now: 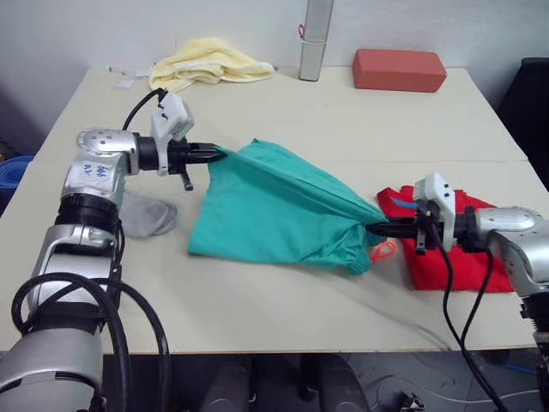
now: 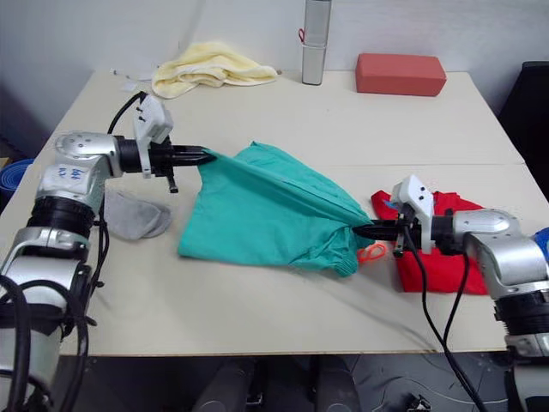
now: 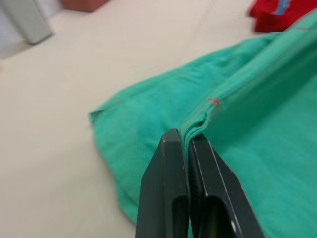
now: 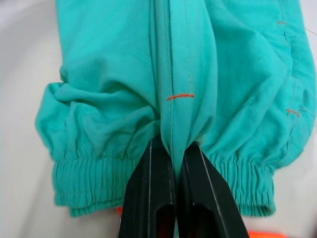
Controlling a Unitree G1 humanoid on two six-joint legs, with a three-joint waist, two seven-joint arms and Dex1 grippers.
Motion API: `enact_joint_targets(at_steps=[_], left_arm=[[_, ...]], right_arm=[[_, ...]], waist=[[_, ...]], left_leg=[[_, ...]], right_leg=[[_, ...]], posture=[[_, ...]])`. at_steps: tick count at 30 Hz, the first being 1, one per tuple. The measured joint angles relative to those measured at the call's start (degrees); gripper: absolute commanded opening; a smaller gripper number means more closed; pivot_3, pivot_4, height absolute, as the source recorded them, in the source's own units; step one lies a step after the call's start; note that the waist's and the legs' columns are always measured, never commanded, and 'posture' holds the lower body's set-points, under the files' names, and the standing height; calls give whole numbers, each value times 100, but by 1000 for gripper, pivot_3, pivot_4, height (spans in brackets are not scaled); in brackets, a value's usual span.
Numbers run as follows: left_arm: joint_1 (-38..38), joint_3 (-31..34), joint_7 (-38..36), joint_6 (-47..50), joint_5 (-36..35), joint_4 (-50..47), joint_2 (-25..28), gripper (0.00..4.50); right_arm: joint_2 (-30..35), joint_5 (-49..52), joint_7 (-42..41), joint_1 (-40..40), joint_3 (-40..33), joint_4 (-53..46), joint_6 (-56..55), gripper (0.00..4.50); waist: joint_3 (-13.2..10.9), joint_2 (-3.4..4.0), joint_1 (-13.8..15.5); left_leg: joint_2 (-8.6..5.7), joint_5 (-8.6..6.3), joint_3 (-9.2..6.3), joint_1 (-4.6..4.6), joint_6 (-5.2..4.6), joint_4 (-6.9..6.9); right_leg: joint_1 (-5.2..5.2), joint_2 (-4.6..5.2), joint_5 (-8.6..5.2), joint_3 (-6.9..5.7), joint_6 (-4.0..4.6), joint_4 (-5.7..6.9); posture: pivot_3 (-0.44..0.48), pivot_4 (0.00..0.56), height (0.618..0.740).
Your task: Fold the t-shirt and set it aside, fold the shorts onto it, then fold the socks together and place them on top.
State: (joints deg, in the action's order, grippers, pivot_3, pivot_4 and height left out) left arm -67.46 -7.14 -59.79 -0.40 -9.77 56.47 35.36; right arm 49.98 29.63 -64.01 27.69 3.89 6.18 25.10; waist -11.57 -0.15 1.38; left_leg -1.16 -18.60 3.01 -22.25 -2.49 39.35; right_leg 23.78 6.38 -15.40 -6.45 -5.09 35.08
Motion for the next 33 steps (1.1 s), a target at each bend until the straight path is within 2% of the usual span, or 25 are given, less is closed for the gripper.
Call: enact_joint_targets(at_steps=[7, 13, 14, 17, 21, 24, 26, 28, 33], left_arm=[[-795, 216, 929, -1007, 521, 1301, -453, 26], [-1028, 226, 1804, -1331, 994, 1783, -882, 26], [-1027, 226, 1892, -1354, 1046, 1844, -925, 219], [-1004, 287, 2434, -1534, 1246, 1975, -975, 952], [-809, 541, 3137, -1801, 1302, 1998, -973, 2197], [-542, 667, 3212, -1984, 1310, 2008, -866, 3130], [-304, 756, 2956, -2219, 1285, 1942, -689, 3752], [37, 889, 2406, -2551, 1161, 1708, -488, 4394], [1057, 1096, 687, -3026, 501, 548, -250, 4454]], right_arm=[[-455, -88, 798, 124, -277, -36, 353, 0], [-559, -481, 1314, 298, -328, 200, 353, 0], [-594, -535, 1396, 310, -328, 256, 349, 0], [-742, -779, 1751, 305, -368, 444, 342, 720], [-874, -995, 2126, 173, -450, 454, 265, 2110], [-800, -1024, 2063, -50, -478, 188, 192, 3151], [-575, -1038, 1925, -195, -575, 60, 109, 3858], [-262, -1017, 1664, -325, -887, 50, -67, 4497], [85, -788, 590, -663, -1388, -211, -1153, 4500]], waist=[[-3, -5, 14], [-2, -6, 8], [-2, -6, 5], [-4, -8, -6], [-3, -8, -11], [-4, -8, -8], [-4, -8, -8], [-3, -8, -8], [-2, -9, -4]], left_leg=[[-13, 4, 0, -5, -10, 15], [-18, 4, 4, -8, -16, 17], [-18, 4, 4, -7, -16, 17], [-16, 4, 7, -12, -16, 15], [-15, 4, 13, -9, -15, 12], [-18, 4, 15, -10, -16, 12], [-19, 4, 18, -10, -16, 12], [-19, 4, 20, -10, -16, 12], [-15, 3, 18, -1, -16, 15]], right_leg=[[-2, 10, 12, 7, -18, 0], [-1, 11, 17, 12, -26, -1], [-1, 11, 17, 12, -26, 0], [8, 12, 17, 16, -26, 1], [11, 16, 17, 22, -26, 3], [12, 8, 17, 22, -26, 4], [13, 7, 18, 24, -27, 3], [13, 6, 18, 24, -28, 1], [2, 8, 19, 24, -28, 1]], posture=[[0, 150, 740], [0, 150, 740], [0, 150, 740], [0, 150, 740], [0, 150, 740], [0, 150, 740], [0, 150, 740], [0, 150, 740], [0, 150, 740]])
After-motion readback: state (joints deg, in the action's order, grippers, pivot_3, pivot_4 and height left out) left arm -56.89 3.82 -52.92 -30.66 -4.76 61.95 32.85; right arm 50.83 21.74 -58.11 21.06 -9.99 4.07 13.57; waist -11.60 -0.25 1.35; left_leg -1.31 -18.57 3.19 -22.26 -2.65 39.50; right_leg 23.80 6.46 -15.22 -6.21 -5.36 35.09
